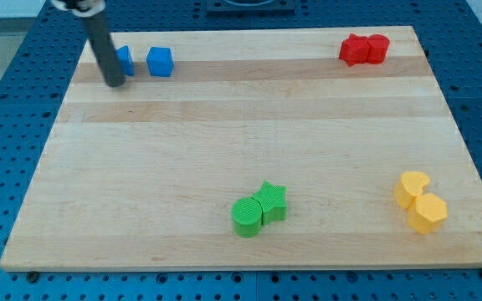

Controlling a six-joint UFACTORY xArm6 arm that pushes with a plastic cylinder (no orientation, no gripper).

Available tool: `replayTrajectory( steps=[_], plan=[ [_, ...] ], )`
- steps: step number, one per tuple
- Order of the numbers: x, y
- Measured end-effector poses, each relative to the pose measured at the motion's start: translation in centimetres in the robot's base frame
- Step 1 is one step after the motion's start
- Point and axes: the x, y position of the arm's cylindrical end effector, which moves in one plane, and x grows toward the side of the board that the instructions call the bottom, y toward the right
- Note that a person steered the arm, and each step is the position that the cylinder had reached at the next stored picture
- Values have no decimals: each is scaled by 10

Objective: Push the blue triangle below the blue cube

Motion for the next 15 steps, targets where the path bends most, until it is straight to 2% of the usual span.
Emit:
replayTrajectory(
  steps=[1,3,4,6,10,11,13,14,15],
  plan=[
    [0,-41],
    [-68,-28],
    [-68,-26],
    [-48,16],
    [-28,169],
    [-25,191],
    [-23,180],
    [-2,150],
    [55,135]
  ],
)
